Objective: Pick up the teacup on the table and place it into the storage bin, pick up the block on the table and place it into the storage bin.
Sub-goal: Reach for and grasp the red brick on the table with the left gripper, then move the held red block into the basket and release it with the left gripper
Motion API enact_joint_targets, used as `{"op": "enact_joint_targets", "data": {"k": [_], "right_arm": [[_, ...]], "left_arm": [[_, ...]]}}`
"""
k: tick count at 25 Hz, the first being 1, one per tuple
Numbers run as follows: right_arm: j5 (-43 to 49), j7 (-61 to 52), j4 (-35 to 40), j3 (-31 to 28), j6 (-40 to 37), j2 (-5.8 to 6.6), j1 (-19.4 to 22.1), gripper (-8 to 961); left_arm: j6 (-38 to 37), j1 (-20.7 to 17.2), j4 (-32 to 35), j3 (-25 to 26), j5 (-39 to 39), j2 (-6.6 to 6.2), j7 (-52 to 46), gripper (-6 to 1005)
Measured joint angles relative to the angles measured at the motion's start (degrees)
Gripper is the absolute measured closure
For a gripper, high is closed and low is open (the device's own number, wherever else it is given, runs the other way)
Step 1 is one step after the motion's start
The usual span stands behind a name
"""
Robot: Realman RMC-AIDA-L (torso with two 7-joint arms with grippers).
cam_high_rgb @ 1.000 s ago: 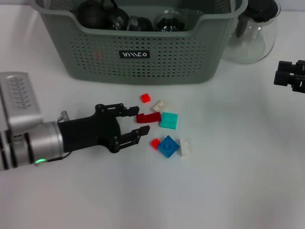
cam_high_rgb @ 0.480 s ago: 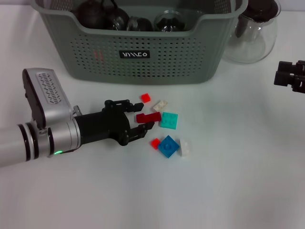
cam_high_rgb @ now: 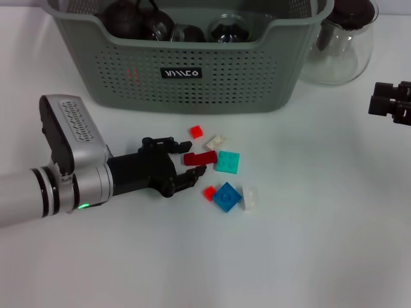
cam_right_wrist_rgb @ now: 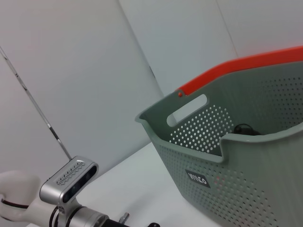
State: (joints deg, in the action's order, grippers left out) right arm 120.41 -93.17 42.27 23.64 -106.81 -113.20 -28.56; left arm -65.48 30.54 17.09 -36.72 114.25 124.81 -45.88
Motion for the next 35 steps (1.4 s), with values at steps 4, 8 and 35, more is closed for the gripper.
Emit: {"op": "enact_joint_targets", "data": {"k": [4,8,35], "right_arm": [[0.0,0.0,0.0,0.0,0.01,0.0,0.1,446],[0.0,0.0,0.0,0.0,0.03,0.03,0.26,446],[0.0,0.0,0.0,-0.07,-0.31,0.23,0.43,447]], "left_arm": [[-0.53,-0.06,-0.36,-0.16,0.28,0.0,0.32,462],[-0.28,-0.08,-0.86,0.14,0.02,-0.01,1.91,482],[-34.35,-1.89,15.97,2.73,2.12,-3.89,-23.49,811]]}}
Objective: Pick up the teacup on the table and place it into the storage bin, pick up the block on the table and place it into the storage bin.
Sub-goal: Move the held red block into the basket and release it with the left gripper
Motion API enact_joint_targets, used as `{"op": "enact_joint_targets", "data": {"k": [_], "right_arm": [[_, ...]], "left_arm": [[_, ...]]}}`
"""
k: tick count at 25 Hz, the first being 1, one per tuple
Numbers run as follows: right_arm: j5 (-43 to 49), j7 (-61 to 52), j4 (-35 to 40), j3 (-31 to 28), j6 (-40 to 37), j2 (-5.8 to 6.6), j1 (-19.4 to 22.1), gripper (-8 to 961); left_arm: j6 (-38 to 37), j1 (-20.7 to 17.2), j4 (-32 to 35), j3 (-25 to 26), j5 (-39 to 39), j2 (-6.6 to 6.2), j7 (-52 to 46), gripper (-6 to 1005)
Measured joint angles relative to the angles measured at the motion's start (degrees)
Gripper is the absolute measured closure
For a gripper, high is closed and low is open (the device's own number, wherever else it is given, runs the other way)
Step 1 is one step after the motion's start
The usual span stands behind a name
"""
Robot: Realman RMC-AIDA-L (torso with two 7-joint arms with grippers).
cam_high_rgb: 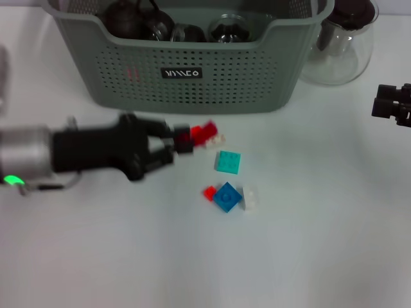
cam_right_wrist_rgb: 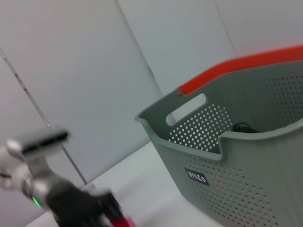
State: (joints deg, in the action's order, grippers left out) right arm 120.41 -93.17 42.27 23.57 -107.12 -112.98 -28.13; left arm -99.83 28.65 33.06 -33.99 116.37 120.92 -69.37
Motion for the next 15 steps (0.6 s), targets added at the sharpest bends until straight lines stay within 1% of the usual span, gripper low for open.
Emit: {"op": "enact_joint_targets", "data": {"k": [1,3,5,6,7,8,9,11,13,15], "right_arm": [[0.0,0.01,0.0,0.02,0.08,-0.02,0.0,447],[0.0,0.11,0.0,0.04,0.15,-0.13,-0.11,447],[0.0,0.3,0.0,0.06,0.19,-0.28,-0.36,447],[0.0,0.3,0.0,0.06,0.19,-0.28,-0.36,447],[0.0,0.34,0.01,0.05,0.18,-0.28,-0.39,447],[0.0,0.38,0.0,0.09,0.13,-0.32,-0.41,447],[0.0,0.41,0.0,0.11,0.06,-0.33,-0.44,447],[0.0,0.44,0.0,0.15,-0.01,-0.33,-0.48,446],[0.0,0.46,0.0,0.17,0.01,-0.33,-0.46,446],[0.0,0.46,0.0,0.17,0.16,-0.34,-0.44,446]], "left_arm": [[-3.76,0.54,2.28,1.5,-0.98,-0.24,-2.94,811],[-8.26,2.12,6.59,4.02,-3.55,-0.52,-9.35,810],[-9.65,4.41,12.39,5.85,-6.68,-0.62,-17.39,810],[-8.71,5.54,14.97,6.09,-7.44,-0.67,-21.33,809],[-6.67,7.24,18.02,6.05,-8.01,-0.96,-25.61,809],[-3.73,8.62,19.53,5.59,-7.98,-1.43,-29.2,809],[-0.43,10.04,20.53,4.58,-7.58,-2.16,-32.29,808],[8.05,13.38,20.6,0.4,-5.24,-4.49,-39.65,808],[17.18,16.73,19.66,-5.62,-0.34,-6.78,-46.65,807],[24.89,19.35,18.78,-10.59,6.4,-7.76,-52.64,806]]}}
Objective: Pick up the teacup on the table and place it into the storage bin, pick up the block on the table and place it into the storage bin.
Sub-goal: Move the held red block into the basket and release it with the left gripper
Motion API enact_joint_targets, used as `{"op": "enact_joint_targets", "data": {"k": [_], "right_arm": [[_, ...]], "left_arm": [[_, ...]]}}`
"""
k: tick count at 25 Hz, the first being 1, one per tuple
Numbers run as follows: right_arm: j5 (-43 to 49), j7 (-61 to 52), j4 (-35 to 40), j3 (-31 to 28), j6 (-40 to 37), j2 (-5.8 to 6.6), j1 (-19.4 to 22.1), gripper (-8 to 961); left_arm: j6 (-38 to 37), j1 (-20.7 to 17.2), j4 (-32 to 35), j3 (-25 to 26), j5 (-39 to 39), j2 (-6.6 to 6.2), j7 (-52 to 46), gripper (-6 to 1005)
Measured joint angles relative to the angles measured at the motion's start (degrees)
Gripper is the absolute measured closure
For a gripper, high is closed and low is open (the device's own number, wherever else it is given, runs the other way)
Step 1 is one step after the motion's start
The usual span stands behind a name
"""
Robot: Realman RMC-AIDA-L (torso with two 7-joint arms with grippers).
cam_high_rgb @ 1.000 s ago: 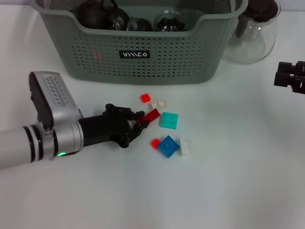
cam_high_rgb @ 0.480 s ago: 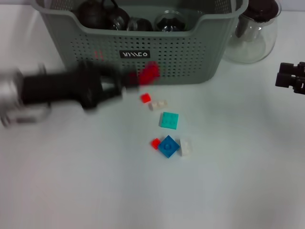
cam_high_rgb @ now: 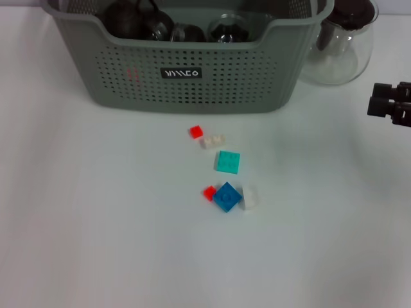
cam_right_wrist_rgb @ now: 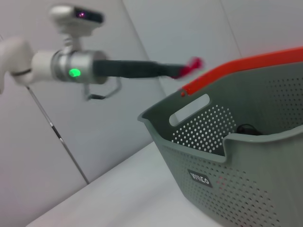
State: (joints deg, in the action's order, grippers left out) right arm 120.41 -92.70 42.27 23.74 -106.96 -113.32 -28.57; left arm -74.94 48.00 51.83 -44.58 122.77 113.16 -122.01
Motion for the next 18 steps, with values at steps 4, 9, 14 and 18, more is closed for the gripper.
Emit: {"op": "enact_joint_targets", "data": {"k": [4,9,14,18], "right_arm": [[0.0,0.02,0.0,0.0,0.07,-0.06,-0.09,446],[0.0,0.04,0.0,-0.01,0.1,-0.06,-0.25,446],[-0.01,0.06,0.0,0.0,0.08,-0.04,-0.22,446],[-0.01,0.07,0.0,-0.22,-0.05,0.01,-0.03,446]], "left_arm": [[7.55,4.4,-3.04,-5.71,13.11,0.61,-9.49,805],[10.93,6.55,-4.82,-8.09,21.48,3.12,-13.41,804],[8.88,4.0,1.03,-6.63,17.94,4.53,-12.85,802],[1.67,-3.73,10.97,-2.62,2.73,5.53,-7.36,536]]}}
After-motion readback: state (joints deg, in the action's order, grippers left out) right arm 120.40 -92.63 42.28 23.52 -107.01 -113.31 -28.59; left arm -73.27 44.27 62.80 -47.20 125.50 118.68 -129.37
